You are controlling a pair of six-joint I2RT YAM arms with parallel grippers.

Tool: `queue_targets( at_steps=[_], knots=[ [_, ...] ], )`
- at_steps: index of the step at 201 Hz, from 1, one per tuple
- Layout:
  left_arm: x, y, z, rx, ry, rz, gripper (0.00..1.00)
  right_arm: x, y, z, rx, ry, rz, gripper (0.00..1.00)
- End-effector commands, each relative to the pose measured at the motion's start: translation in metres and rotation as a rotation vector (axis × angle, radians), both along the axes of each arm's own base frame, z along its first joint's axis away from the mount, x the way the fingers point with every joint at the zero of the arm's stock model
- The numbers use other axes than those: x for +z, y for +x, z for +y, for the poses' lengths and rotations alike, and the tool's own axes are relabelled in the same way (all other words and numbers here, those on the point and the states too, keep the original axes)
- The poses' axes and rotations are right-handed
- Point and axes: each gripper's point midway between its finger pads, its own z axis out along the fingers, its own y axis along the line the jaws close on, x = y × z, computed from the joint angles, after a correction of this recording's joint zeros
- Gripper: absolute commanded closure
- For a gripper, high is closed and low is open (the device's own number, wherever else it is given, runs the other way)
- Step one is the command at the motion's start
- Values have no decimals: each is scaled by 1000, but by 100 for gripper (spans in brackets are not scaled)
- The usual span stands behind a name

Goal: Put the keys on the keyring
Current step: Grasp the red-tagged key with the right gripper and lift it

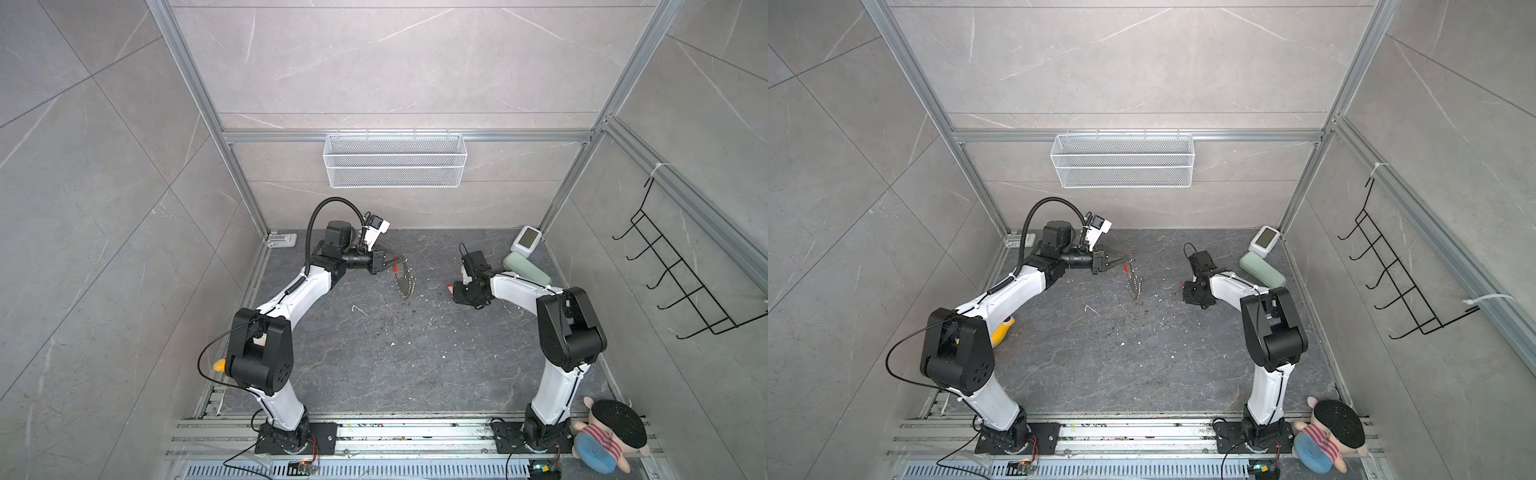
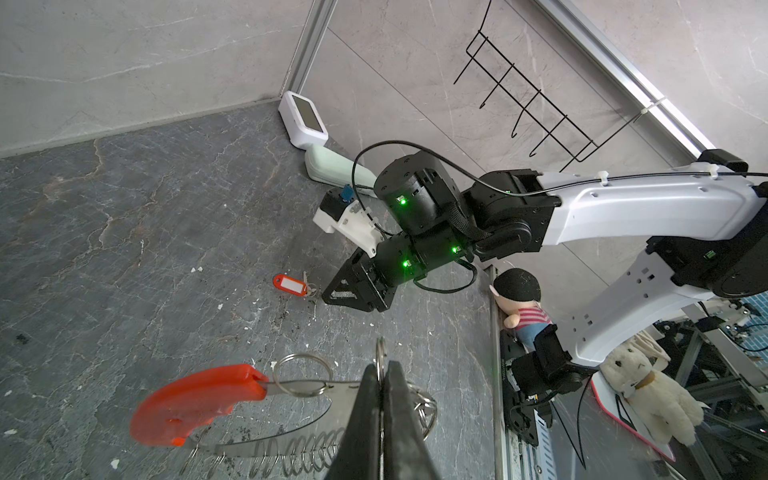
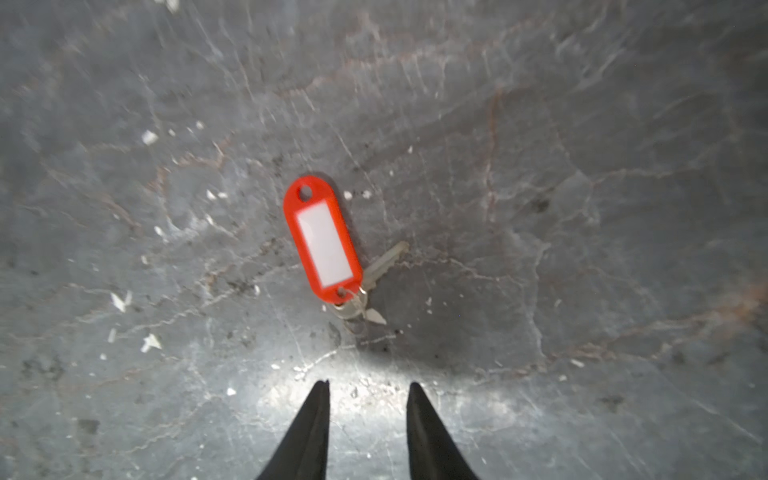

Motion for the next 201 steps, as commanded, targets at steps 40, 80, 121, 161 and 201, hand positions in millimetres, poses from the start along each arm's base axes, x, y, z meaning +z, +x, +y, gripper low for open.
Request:
queue_targets(
  at_steps=[40,80,121,161,201],
  knots=[
    [22,-5,-4,-39,-34,-41,100,-4,16,3,-64,50,-40,67],
    [23,-6,-4,-42,-31,-50,100,-17,14,5,-69,63,-13,67],
    [24,-5,-4,-41,-32,-48,100,-23,13,3,-73,62,-2,67],
    [26,-4,-4,-42,-32,-47,100,-30,13,3,-73,65,9,74],
    [25,-4,-5,-42,-30,-46,100,-31,12,4,-73,71,9,80]
  ],
)
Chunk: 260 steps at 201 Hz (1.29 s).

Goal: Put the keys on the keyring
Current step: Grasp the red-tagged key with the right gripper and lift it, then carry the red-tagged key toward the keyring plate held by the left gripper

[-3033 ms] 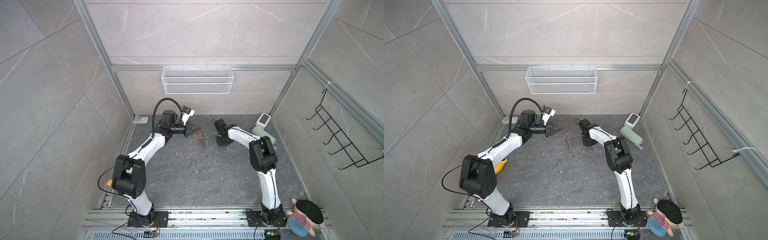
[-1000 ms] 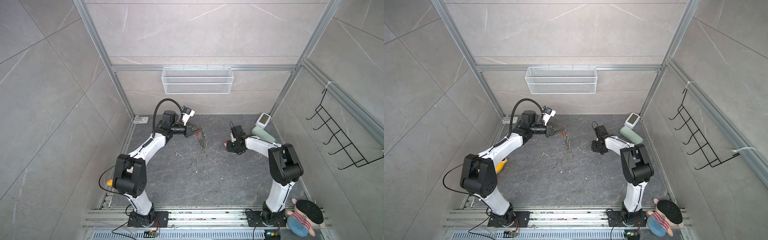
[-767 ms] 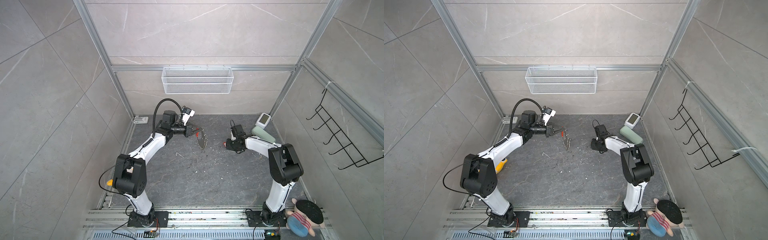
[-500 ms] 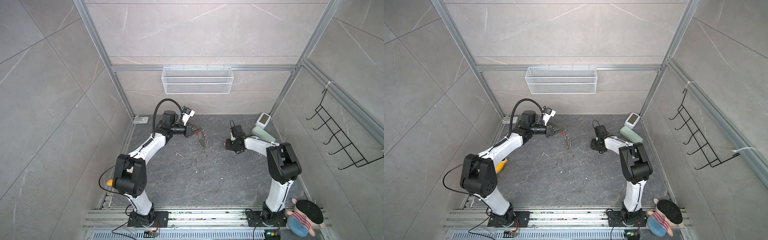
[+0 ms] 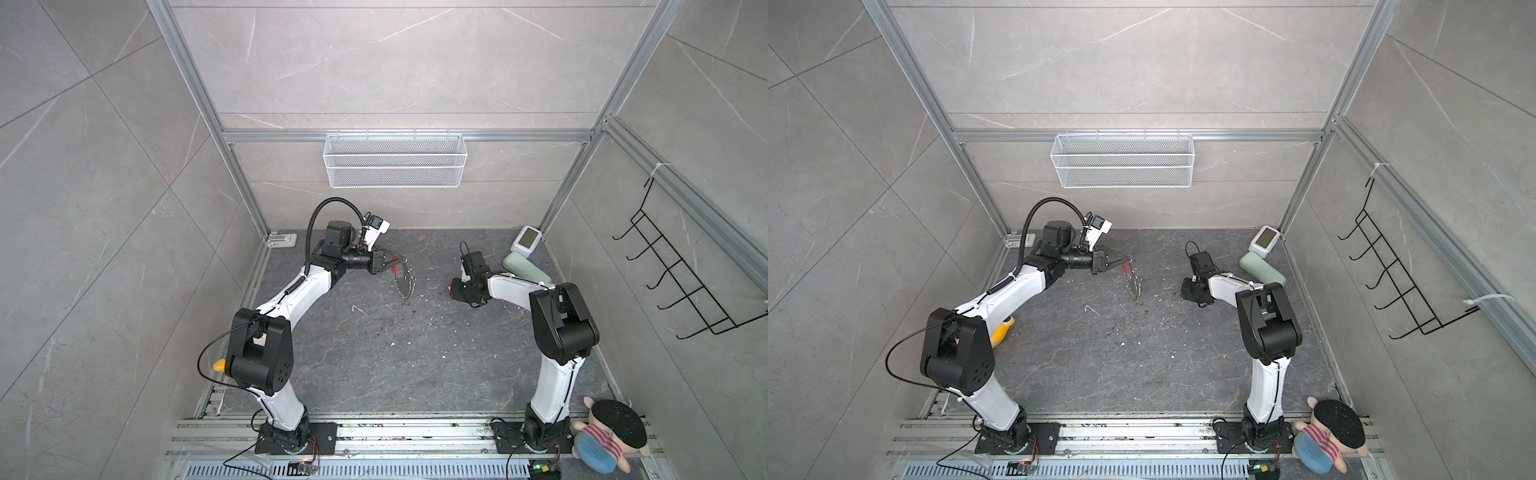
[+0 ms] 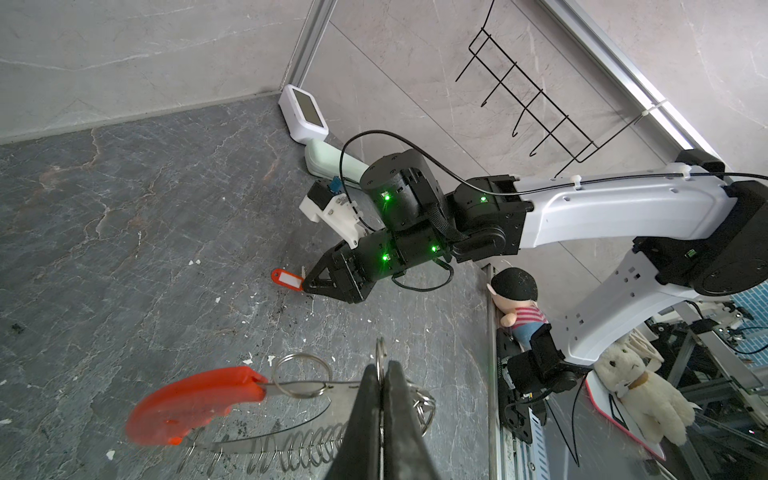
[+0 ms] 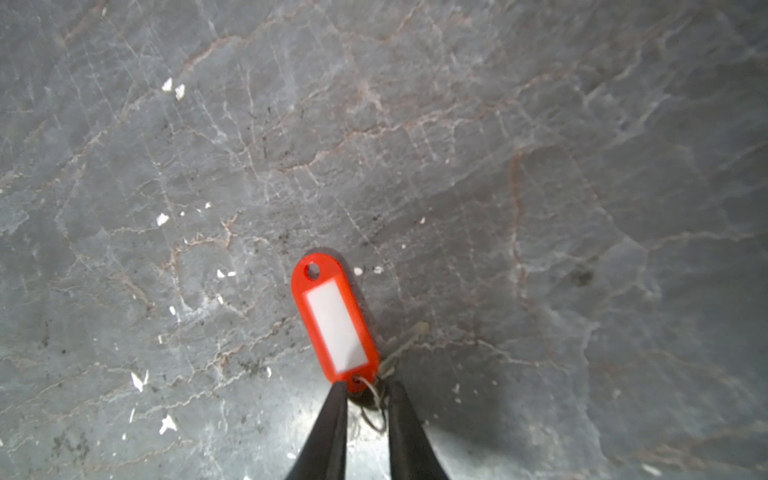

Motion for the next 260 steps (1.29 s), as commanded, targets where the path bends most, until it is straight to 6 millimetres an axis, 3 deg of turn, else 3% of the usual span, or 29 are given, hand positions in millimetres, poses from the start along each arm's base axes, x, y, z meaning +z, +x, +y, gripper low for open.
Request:
queue_targets(
  at_steps=[1,55,71,77,95,120,160,191,220,260],
  knots=[
    [25,-3,-5,-41,-37,-63,100,-16,-10,-2,-7,0,48,80],
    [25,-3,-5,-43,-37,-56,100,-15,-11,-2,-7,-3,46,85],
    [24,-3,-5,-42,-36,-54,100,-16,-11,-2,-4,-6,47,92],
    [24,-3,-5,-42,-35,-54,100,-15,-10,-2,-3,-7,43,100],
    [24,-4,-5,-44,-34,-65,100,-5,-9,-2,10,-2,18,100],
    [22,0,-2,-15,-20,-158,100,31,-4,7,82,24,-72,100],
    [33,5,9,74,7,-385,100,127,-6,22,245,70,-354,100],
    [48,8,8,85,-20,-352,100,183,-16,24,308,79,-548,100],
    [59,18,4,104,-49,-234,100,221,-26,33,333,157,-549,100],
    [70,28,1,91,-108,-111,100,278,-58,86,658,411,-628,100]
  ],
)
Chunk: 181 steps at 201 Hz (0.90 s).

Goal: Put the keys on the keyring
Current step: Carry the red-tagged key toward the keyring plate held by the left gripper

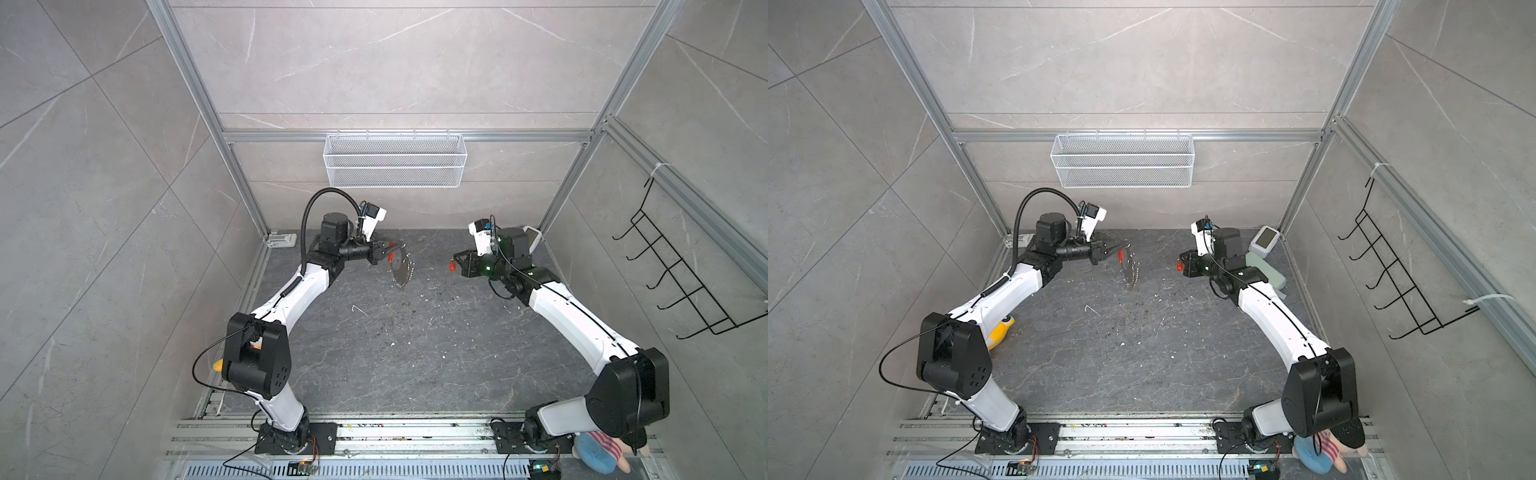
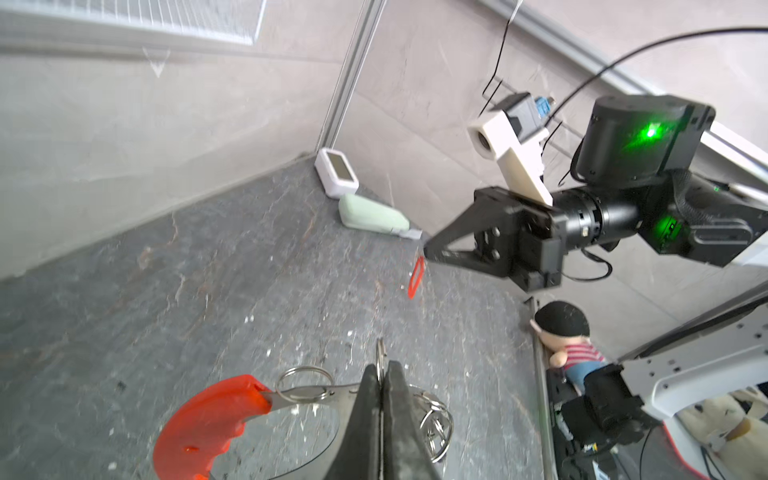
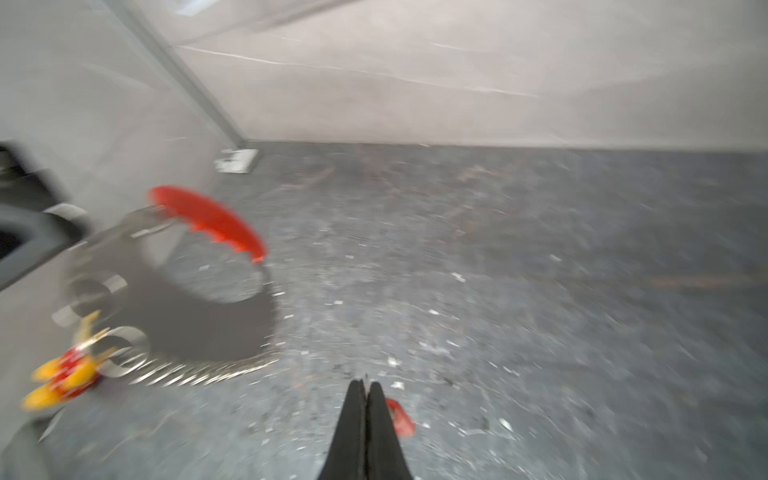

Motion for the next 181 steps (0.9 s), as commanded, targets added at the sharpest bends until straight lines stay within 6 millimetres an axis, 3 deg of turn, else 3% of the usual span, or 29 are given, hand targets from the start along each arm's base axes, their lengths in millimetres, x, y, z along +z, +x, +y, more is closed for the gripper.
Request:
queue_targets(
  at_steps=[1,47,105,143,181],
  knots=[
    [25,2,-2,-27,-69,25,100,33,-28,37,272,112,-49,100],
    [29,-13,10,51,-78,-356,100,56,-44,58,463,205,-70,100],
    [37,-30,2,-68,-81,-288,100,68,-46,74,535,262,-67,100],
    [41,-53,-2,-114,-146,-427,100,71,-51,98,563,240,-58,100],
    [50,-60,-4,-158,-196,-399,100,78,-45,108,557,276,-60,100]
  ],
)
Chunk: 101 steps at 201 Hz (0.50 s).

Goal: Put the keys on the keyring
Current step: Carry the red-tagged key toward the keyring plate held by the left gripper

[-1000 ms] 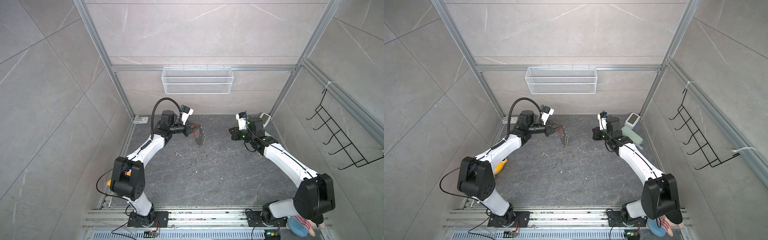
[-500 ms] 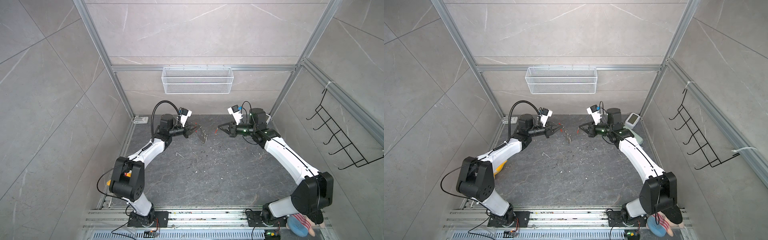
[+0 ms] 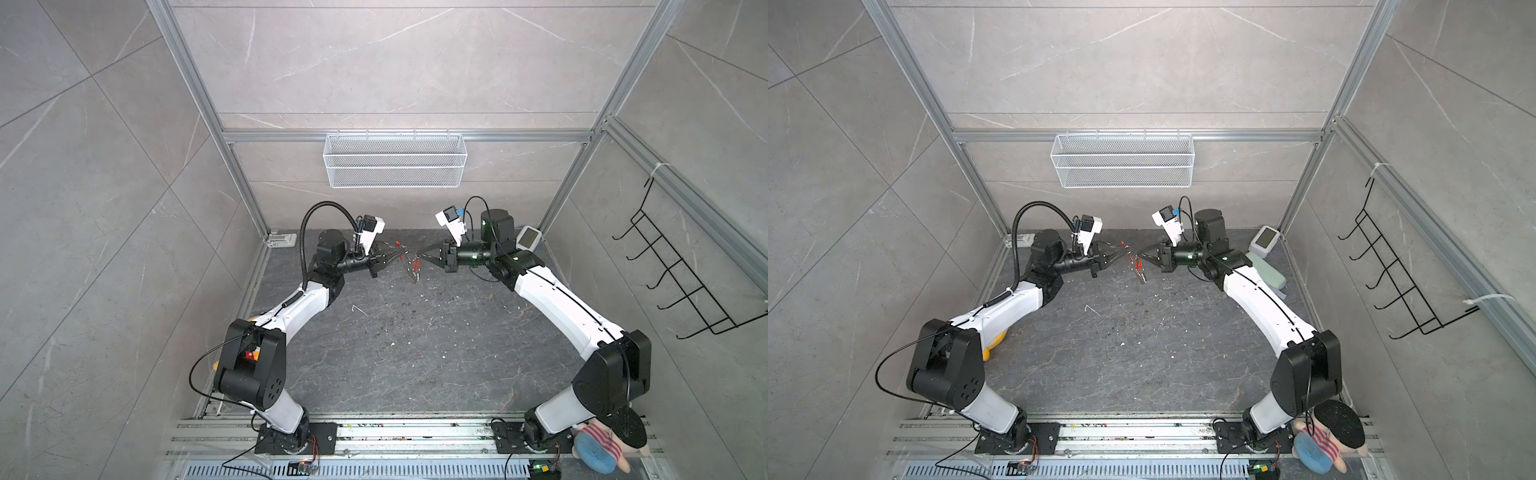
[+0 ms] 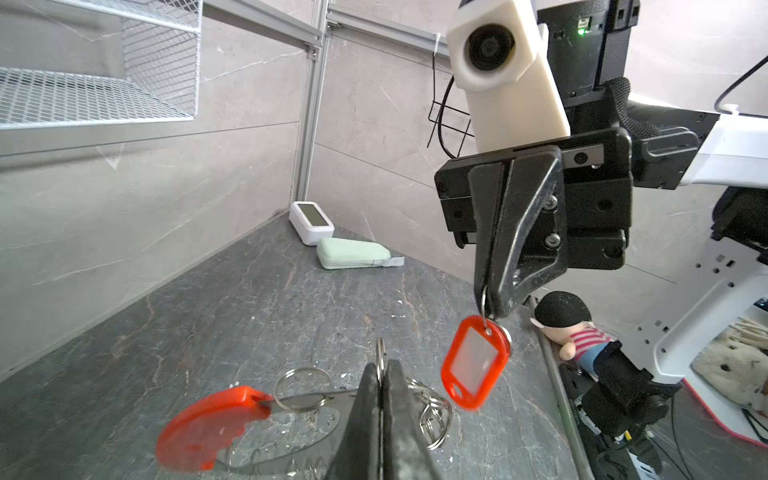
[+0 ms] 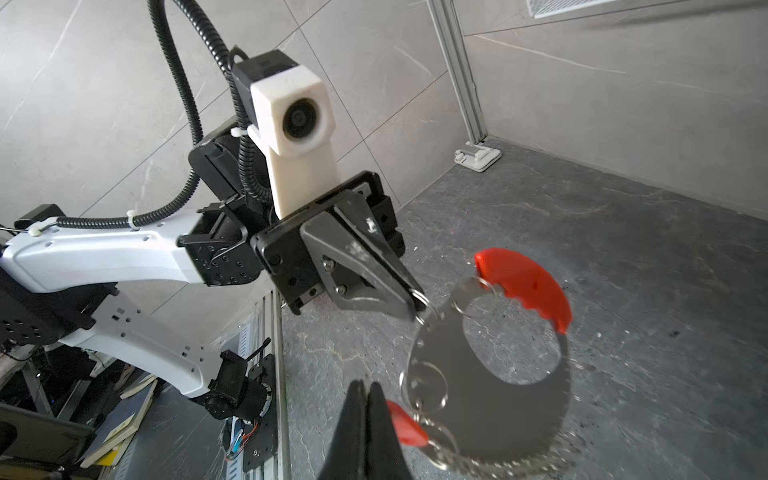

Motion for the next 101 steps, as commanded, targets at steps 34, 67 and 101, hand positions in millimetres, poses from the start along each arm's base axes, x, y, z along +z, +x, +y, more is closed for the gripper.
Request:
queue_targets(
  at_steps=[34,67,101],
  knots=[
    [62,-24,1,-107,-171,-149,100,9,14,6,-20,40,10,100],
    [63,-21,-2,-131,-186,-122,100,17,15,6,-31,55,-16,100],
    [67,-21,-2,-141,-207,-112,100,26,11,3,-42,70,-45,100]
  ],
)
